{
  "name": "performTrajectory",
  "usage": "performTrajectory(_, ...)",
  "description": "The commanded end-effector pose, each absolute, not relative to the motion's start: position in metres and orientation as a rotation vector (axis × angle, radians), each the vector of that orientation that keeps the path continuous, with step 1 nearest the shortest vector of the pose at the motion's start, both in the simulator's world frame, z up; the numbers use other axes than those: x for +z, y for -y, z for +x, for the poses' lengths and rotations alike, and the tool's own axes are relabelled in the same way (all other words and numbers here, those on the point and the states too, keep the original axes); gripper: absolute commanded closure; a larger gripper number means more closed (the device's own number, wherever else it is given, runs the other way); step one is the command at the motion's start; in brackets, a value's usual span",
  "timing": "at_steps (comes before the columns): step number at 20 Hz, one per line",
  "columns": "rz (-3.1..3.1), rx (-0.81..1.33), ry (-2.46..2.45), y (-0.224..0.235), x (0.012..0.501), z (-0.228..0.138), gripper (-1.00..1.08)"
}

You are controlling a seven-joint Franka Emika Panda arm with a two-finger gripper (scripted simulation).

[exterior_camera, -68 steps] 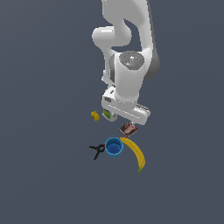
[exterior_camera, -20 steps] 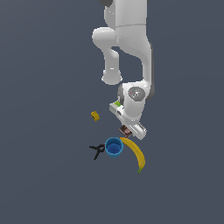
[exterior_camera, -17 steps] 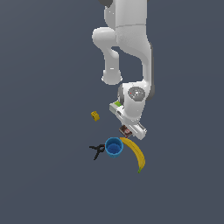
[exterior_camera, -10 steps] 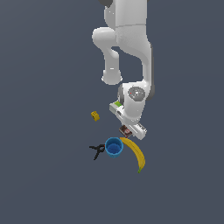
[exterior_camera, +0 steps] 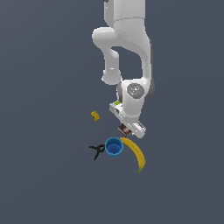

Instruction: Pick up a designated object from a clutter of objects.

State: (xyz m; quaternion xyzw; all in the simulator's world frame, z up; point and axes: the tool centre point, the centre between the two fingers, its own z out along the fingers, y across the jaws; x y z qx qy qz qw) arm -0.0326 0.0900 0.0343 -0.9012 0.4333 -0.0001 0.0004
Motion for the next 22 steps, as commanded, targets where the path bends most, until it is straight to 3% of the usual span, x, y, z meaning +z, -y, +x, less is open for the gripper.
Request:
performTrajectory(1, -2.830, -0.002, -1.362, -0.085, 0.046, -0.031, 1.08)
performTrajectory(22, -2.828, 0.000, -1.362, 0.001, 0.236, -0.013, 1.08)
